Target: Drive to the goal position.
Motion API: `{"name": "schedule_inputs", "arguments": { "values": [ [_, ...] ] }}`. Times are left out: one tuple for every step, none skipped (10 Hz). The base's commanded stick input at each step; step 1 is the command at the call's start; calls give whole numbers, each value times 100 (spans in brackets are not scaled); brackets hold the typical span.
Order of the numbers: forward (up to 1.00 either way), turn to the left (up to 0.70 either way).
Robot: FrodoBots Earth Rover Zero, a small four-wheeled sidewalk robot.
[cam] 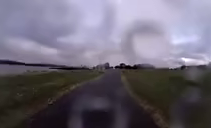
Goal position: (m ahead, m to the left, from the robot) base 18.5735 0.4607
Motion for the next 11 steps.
{"name": "schedule_inputs", "arguments": {
  "values": [
    [70, 0],
    [70, 0],
    [70, 0],
    [70, 0],
    [70, 0],
    [70, 0],
    [70, -2],
    [70, -3],
    [70, -5],
    [70, -7],
    [70, -8]
  ]
}}
